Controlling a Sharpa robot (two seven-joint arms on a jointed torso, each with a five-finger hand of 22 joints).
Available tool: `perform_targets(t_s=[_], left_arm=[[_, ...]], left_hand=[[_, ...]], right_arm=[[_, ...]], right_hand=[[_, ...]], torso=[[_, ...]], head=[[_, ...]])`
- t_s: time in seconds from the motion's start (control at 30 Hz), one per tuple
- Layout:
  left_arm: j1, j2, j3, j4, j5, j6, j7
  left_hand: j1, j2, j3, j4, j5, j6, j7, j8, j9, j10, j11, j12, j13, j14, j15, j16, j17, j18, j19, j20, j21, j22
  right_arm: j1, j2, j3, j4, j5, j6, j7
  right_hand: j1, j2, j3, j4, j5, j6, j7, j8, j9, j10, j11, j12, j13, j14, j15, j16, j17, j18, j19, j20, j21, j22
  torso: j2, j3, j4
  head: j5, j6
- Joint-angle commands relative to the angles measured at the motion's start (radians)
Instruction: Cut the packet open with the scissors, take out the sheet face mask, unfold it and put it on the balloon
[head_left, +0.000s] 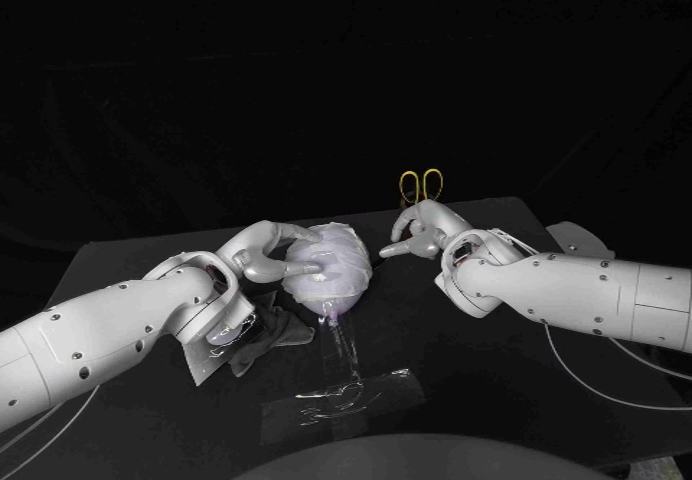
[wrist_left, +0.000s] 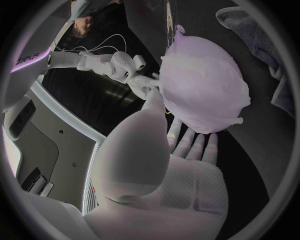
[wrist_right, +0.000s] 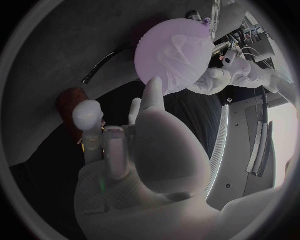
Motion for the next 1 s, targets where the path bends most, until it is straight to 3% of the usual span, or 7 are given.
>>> perform_targets(t_s=[0.03, 0.17, 0.3, 0.37, 0.5, 0.67, 1.0], left_arm=[[-0.003, -0.003, -0.003, 0.010, 0.058, 0.012, 0.090], [-0.003, -0.012, -0.002, 0.025, 0.139, -0.012, 0.183], [-0.003, -0.028, -0.002, 0.043, 0.214, -0.023, 0.251], [-0.001, -0.038, -0.002, 0.053, 0.244, -0.020, 0.271], [0.004, -0.055, -0.001, 0.066, 0.287, -0.009, 0.289], [0.018, -0.077, 0.000, 0.073, 0.326, 0.001, 0.295], [0.026, -0.076, 0.000, 0.015, 0.555, -0.024, 0.309]], left_hand=[[0.002, -0.005, -0.002, 0.000, -0.004, 0.016, 0.094, 0.008, 0.006, 0.028, 0.005, 0.009, 0.003, 0.017, 0.006, 0.001, 0.004, 0.006, 0.006, 0.003, 0.007, 0.001], [0.001, 0.000, -0.002, -0.001, -0.005, 0.053, 0.088, 0.023, 0.016, 0.088, 0.005, 0.017, 0.008, 0.052, 0.004, 0.011, 0.012, -0.001, 0.000, 0.002, 0.005, -0.004], [0.007, 0.005, -0.003, -0.003, -0.004, 0.098, 0.081, 0.041, 0.028, 0.143, -0.001, 0.023, 0.011, 0.064, -0.001, 0.013, 0.015, -0.005, -0.004, 0.003, 0.004, -0.007], [0.008, 0.004, -0.004, -0.003, -0.004, 0.098, 0.081, 0.042, 0.028, 0.145, -0.001, 0.023, 0.011, 0.062, -0.001, 0.013, 0.015, -0.006, -0.005, 0.003, 0.003, -0.007], [0.008, 0.000, -0.006, -0.003, -0.004, 0.097, 0.079, 0.041, 0.027, 0.145, -0.003, 0.022, 0.011, 0.057, -0.002, 0.011, 0.014, -0.009, -0.005, 0.004, 0.003, -0.008], [0.008, -0.004, -0.009, -0.003, -0.004, 0.101, 0.076, 0.042, 0.028, 0.149, -0.005, 0.020, 0.010, 0.055, -0.002, 0.010, 0.013, -0.012, -0.001, 0.004, 0.004, -0.006], [0.011, 0.021, 0.006, -0.004, -0.004, 0.130, 0.090, 0.051, 0.033, 0.220, 0.015, 0.021, 0.014, 0.149, 0.018, 0.034, 0.035, -0.048, 0.096, 0.006, 0.039, 0.025]], right_arm=[[0.001, -0.006, 0.000, 0.015, 0.155, -0.052, 0.198], [0.001, -0.015, 0.000, 0.029, 0.220, -0.079, 0.310], [0.003, -0.026, 0.000, 0.039, 0.257, -0.104, 0.376], [0.005, -0.031, 0.000, 0.040, 0.288, -0.107, 0.389], [0.010, -0.038, 0.000, 0.041, 0.347, -0.105, 0.418], [0.019, -0.042, 0.000, 0.039, 0.485, -0.069, 0.501], [0.025, -0.028, 0.000, -0.001, 0.701, 0.091, 0.679]], right_hand=[[0.178, 0.187, -0.027, 0.005, -0.003, -0.029, 0.014, -0.035, -0.019, 0.044, -0.016, -0.198, 0.000, 0.064, 0.007, -0.032, 0.136, 0.032, -0.051, 0.008, -0.095, 0.033], [0.173, 0.182, -0.026, 0.007, -0.004, -0.058, 0.042, -0.080, -0.043, -0.043, 0.011, -0.374, -0.107, -0.005, 0.032, -0.114, 0.005, 0.062, -0.179, 0.030, -0.336, -0.044], [0.160, 0.172, -0.025, 0.015, 0.000, -0.118, 0.083, -0.132, -0.064, -0.289, 0.047, -0.843, -0.404, -0.237, 0.068, -0.376, -0.340, 0.060, -0.268, 0.060, -0.444, -0.098], [0.167, 0.169, -0.026, 0.017, -0.002, -0.136, 0.098, -0.157, -0.080, -0.301, 0.060, -0.901, -0.463, -0.342, 0.084, -0.515, -0.482, 0.058, -0.300, 0.076, -0.493, -0.133], [0.175, 0.174, -0.024, 0.037, -0.002, -0.145, 0.127, -0.229, -0.136, -0.315, 0.071, -1.032, -0.604, -0.394, 0.107, -0.669, -0.582, 0.065, -0.325, 0.107, -0.584, -0.218], [0.184, 0.170, -0.027, 0.055, -0.004, -0.115, 0.129, -0.276, -0.179, -0.312, 0.091, -1.126, -0.720, -0.396, 0.116, -0.778, -0.650, 0.074, -0.324, 0.127, -0.649, -0.291], [0.220, 0.182, -0.022, 0.090, 0.000, -0.105, 0.159, -0.379, -0.251, -0.319, 0.137, -1.317, -0.968, -0.415, 0.160, -1.032, -0.783, 0.076, -0.344, 0.172, -0.779, -0.447]], torso=[[0.000, -0.0014, 0.0012], [-0.002, -0.0025, 0.0012], [-0.004, -0.0037, 0.0008], [-0.006, -0.0049, 0.0004], [-0.009, -0.0070, 0.0001], [-0.016, -0.0086, 0.0000], [-0.040, -0.0176, -0.0085]], head=[[0.001, 0.006], [0.005, 0.011], [0.009, 0.016], [0.010, 0.023], [0.013, 0.030], [0.019, 0.033], [0.046, 0.043]])
